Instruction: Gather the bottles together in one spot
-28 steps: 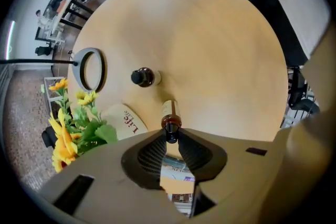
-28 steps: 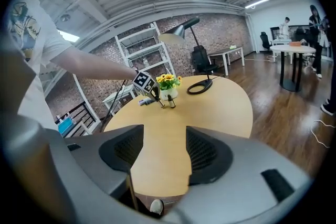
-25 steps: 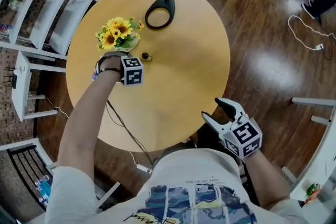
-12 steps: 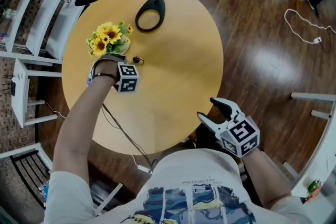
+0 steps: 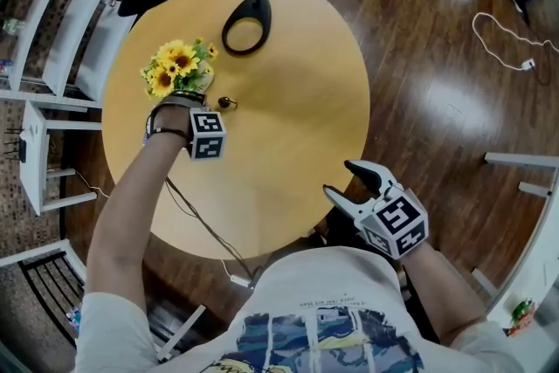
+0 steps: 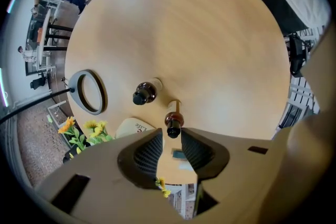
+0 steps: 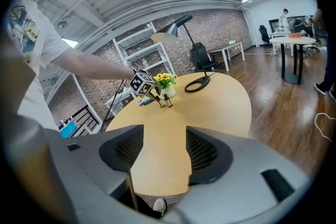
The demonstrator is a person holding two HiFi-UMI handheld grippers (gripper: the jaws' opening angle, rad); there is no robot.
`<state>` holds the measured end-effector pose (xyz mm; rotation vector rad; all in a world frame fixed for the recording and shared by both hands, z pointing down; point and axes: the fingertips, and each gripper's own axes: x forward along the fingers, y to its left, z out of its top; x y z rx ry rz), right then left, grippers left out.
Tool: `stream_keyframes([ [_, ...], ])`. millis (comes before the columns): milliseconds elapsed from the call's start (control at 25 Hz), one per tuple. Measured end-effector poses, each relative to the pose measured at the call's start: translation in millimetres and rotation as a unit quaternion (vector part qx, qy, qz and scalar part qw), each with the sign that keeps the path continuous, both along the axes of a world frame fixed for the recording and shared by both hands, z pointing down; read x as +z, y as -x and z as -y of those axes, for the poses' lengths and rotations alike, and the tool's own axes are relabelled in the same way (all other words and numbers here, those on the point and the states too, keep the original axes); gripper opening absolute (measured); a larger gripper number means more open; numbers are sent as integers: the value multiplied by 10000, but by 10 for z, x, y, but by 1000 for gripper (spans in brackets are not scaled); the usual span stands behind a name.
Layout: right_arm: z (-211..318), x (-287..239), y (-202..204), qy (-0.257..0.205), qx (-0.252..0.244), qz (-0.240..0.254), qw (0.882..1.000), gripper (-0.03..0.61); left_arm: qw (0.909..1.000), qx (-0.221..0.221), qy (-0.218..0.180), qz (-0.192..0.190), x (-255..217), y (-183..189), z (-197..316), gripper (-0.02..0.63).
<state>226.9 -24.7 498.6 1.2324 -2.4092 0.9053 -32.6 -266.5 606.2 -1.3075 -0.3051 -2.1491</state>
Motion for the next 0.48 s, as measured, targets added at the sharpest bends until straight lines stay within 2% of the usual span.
stream_keyframes([
  [240,61,-14,34,-29,-129,-92,9999,275,9995,-100,-47,-295,-127,20,-59,115],
  [480,153,-115,143,-140,-357,-317,9988,275,9934,-311,-274,-1066,-449,29,-225,120],
])
